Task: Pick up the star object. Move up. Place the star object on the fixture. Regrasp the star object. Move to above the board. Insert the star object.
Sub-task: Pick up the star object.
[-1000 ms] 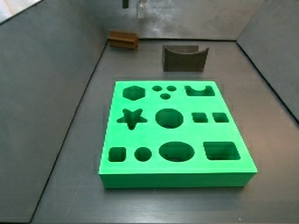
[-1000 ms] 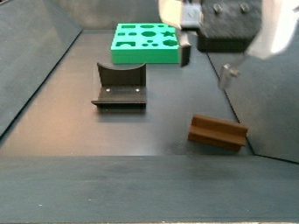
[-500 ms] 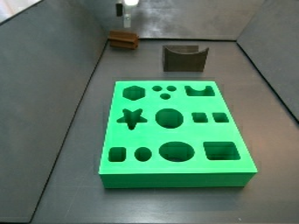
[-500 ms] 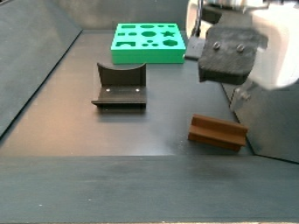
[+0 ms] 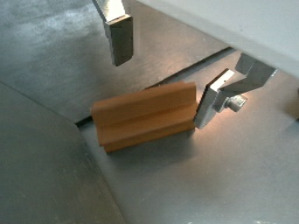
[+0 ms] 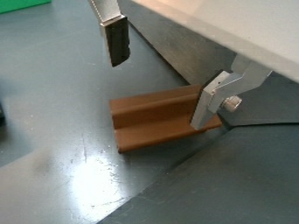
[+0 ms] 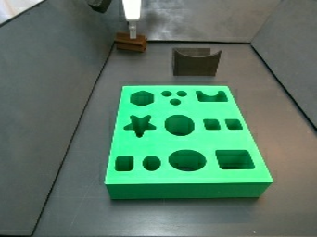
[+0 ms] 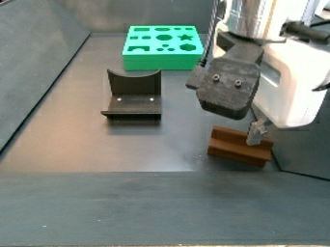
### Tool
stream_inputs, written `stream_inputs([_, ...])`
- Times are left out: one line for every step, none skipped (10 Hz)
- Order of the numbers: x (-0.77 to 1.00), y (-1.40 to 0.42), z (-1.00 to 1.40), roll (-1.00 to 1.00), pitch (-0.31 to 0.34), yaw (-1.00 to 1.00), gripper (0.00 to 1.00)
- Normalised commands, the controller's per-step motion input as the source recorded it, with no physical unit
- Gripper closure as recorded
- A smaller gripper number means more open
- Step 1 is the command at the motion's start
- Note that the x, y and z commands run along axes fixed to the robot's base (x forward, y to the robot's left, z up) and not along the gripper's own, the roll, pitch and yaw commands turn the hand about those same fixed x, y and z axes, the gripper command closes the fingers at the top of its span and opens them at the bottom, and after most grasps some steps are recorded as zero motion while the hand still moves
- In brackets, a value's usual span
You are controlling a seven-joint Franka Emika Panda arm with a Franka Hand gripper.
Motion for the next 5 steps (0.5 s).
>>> stream_inputs([-0.06, 0.00, -0.44, -0.06, -0.161, -0.91, 0.00])
stream_inputs([0.00, 0.00, -0.50, -0.06, -0.149, -1.00, 0.00])
stream_inputs([0.00, 0.00, -0.49, -0.06, -0.153, -1.00, 0.00])
stream_inputs([0.00, 0.00, -0.46, -0.09, -0.170, -0.97, 0.00])
stream_inputs([0.36, 0.09, -0.49, -0.15, -0.066, -0.76, 0.00])
